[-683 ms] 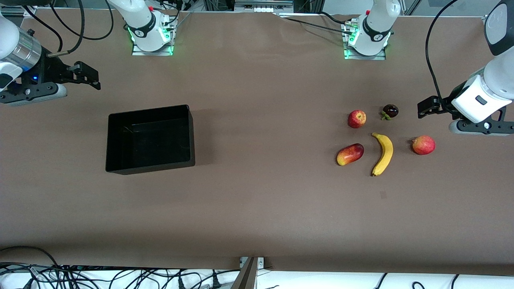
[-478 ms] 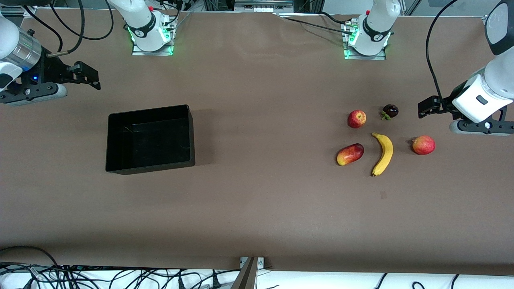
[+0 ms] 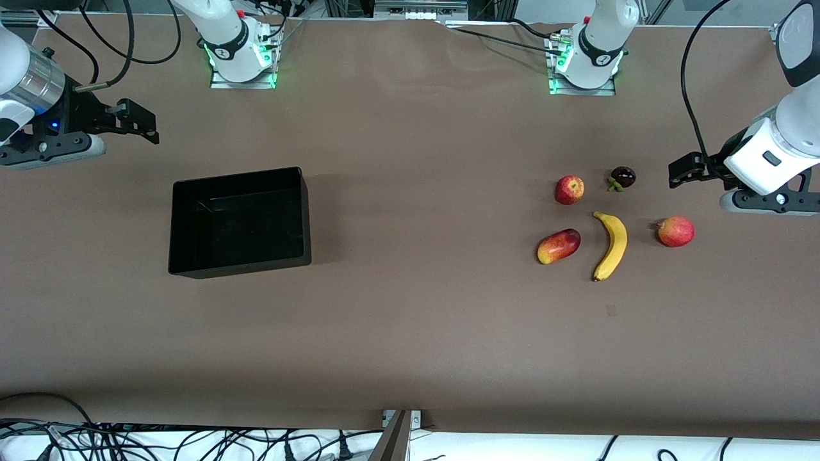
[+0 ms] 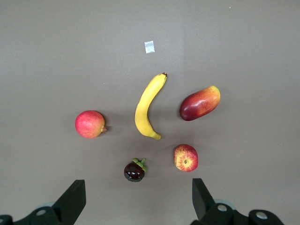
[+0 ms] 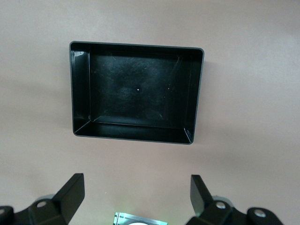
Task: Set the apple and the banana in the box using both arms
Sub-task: 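Reach the right gripper down to the rim of the black box, then slide the black box with the right gripper toward the fruit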
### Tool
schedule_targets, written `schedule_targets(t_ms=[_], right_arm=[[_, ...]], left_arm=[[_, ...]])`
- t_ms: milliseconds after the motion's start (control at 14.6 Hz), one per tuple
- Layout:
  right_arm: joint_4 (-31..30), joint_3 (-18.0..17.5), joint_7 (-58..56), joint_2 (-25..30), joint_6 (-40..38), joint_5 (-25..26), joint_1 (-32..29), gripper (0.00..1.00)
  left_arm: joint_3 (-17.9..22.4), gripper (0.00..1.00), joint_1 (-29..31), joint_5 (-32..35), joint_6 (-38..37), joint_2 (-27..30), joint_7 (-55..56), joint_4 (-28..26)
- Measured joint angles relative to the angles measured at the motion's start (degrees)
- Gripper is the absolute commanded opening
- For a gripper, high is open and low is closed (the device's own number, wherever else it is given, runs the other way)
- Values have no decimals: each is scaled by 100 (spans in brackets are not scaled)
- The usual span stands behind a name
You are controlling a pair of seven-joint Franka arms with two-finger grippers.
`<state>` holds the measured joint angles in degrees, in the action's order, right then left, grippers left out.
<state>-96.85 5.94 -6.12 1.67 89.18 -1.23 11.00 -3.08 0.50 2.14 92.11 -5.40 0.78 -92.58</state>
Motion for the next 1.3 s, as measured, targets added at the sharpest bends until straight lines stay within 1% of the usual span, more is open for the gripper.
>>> schedule_targets(t_ms=[137, 341, 478, 546, 751, 956, 1024, 1093, 1298], right_arm=[[-191, 14, 0, -88, 191, 5, -32, 100], [-937, 215, 0, -365, 1121, 49, -71, 100], [-1387, 383, -32, -701, 1777, 64, -106, 100], [-1518, 445, -75, -907, 2078, 66, -117, 100], [-1654, 606, -326, -1504, 2798, 66, -122, 100], [-2016, 682, -372, -1866, 3746, 65, -130, 99], [-2172, 686, -378, -1950, 4042, 65, -137, 95], [-2283, 687, -379, -2015, 4239, 63, -145, 86], [-2388, 687, -382, -2150, 4376, 58, -170, 53]], left_arm=[[0, 100, 0, 0, -16, 5, 0, 0], [0, 100, 0, 0, -19, 13, 0, 0], [-2, 100, -1, 0, -21, 17, 0, 0], [-7, 100, -6, 0, -21, 18, 0, 0], [-9, 100, -13, 0, -25, 20, 0, 0], [-9, 100, -13, 0, -26, 22, 0, 0], [-9, 100, -13, 0, -28, 22, 0, 0], [-9, 100, -13, 0, -35, 22, 0, 0], [-9, 100, -13, 0, -68, 22, 0, 0]])
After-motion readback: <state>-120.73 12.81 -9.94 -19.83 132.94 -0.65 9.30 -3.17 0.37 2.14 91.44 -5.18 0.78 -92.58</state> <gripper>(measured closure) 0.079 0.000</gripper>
